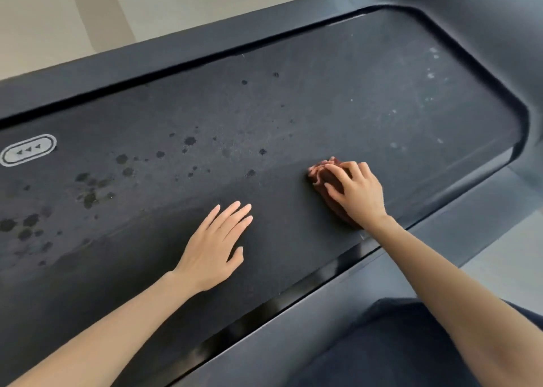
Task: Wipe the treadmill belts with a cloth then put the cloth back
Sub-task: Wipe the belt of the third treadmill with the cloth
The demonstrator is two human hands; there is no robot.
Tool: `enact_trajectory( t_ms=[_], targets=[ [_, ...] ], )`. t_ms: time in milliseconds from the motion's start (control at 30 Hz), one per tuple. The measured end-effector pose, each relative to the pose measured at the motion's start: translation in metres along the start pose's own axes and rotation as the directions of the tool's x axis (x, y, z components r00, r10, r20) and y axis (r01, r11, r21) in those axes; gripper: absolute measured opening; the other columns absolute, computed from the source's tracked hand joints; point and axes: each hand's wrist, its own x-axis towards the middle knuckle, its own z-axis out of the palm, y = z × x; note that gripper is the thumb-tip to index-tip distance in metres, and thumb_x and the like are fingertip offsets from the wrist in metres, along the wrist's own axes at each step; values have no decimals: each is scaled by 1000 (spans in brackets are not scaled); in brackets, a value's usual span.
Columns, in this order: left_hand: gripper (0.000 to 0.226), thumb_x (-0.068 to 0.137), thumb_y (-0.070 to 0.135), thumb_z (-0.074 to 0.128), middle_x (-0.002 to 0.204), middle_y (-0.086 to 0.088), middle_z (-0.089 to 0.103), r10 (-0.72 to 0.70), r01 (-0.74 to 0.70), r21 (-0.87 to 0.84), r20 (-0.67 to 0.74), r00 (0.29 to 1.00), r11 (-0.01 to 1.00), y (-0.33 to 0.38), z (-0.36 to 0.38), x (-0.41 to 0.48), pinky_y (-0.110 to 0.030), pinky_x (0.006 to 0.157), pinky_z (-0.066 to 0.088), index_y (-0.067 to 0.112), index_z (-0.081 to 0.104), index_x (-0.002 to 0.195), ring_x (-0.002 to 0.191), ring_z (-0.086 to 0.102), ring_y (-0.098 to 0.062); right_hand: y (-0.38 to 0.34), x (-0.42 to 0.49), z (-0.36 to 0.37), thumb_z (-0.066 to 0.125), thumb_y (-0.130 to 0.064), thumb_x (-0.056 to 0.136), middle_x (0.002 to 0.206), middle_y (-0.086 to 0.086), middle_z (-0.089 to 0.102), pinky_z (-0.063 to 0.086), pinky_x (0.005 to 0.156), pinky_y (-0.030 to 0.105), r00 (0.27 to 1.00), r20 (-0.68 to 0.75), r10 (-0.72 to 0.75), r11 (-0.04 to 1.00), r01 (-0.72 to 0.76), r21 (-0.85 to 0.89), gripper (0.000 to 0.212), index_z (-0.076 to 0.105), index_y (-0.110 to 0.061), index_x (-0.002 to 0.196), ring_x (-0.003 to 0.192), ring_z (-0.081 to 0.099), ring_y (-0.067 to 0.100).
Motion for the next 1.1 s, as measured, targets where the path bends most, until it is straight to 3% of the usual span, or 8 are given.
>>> enact_trajectory(
  t_ms=[100, 267, 433, 600, 667, 767, 833, 1100],
  targets=[
    [57, 91, 28, 47, 153, -3, 28, -20, 19, -63, -14, 1000, 998, 26, 5, 40, -39, 117, 11, 12, 34, 144, 143, 15, -17, 45, 5, -10, 62, -34, 88, 106, 16, 59, 50, 65, 44, 940, 50, 338, 941, -336, -45, 36, 62, -16, 119, 95, 51, 38],
    [59, 96, 35, 34, 157, 1, 11, 102, -101, -47, 0, 995, 994, 70, 25, 92, -32, 117, -5, 15, 17, 149, 145, 1, -15, 54, 3, -16, 51, -35, 95, 121, 17, 51, 44, 80, 46, 918, 127, 375, 926, -364, -103, 41, 51, -16, 131, 106, 43, 38],
    [62, 98, 37, 31, 158, -6, 3, -125, 124, -79, -12, 992, 989, 89, 36, 139, -31, 116, -3, 10, 6, 149, 145, -2, -17, 6, -34, -16, 56, -36, 91, 122, 12, 50, 47, 77, 44, 964, 188, 188, 979, -200, 48, 42, 49, -19, 129, 105, 44, 33],
    [63, 96, 36, 37, 157, -10, 13, -75, 75, -22, 18, 997, 997, 81, 42, 145, -34, 117, 5, 7, 16, 148, 145, 7, -21, 31, -36, -19, 69, -31, 81, 104, 12, 63, 52, 62, 41, 994, 102, 40, 999, -38, -23, 40, 64, -14, 116, 85, 57, 34],
    [62, 94, 34, 40, 154, -12, 22, -65, 65, 1, -10, 998, 998, 79, 42, 143, -37, 117, 13, 4, 24, 146, 144, 16, -23, 60, -28, -20, 69, -28, 81, 100, 14, 63, 51, 61, 42, 985, 52, 165, 986, -162, -49, 37, 66, -12, 113, 84, 58, 36],
    [61, 93, 30, 45, 153, -14, 26, -59, 59, 1, -17, 998, 998, 81, 44, 143, -39, 116, 17, 1, 28, 144, 143, 19, -25, 90, -19, -22, 60, -34, 88, 110, 14, 59, 49, 73, 44, 856, 62, 513, 858, -514, -16, 37, 61, -16, 121, 98, 51, 37],
    [62, 93, 29, 47, 152, -15, 25, -50, 50, -1, -8, 999, 999, 81, 44, 144, -40, 116, 18, 0, 28, 144, 142, 20, -26, 92, -19, -21, 58, -36, 90, 113, 11, 58, 48, 77, 44, 811, 47, 583, 812, -584, 1, 37, 59, -18, 123, 101, 48, 35],
    [53, 93, 27, 36, 149, -8, 35, -50, 48, -70, -26, 998, 996, 80, 40, 141, -37, 117, 16, 6, 37, 141, 141, 25, -20, 35, -3, -9, 66, -33, 81, 102, 8, 65, 50, 66, 40, 985, 9, 172, 983, -172, 59, 34, 67, -14, 110, 84, 56, 32]
  ],
)
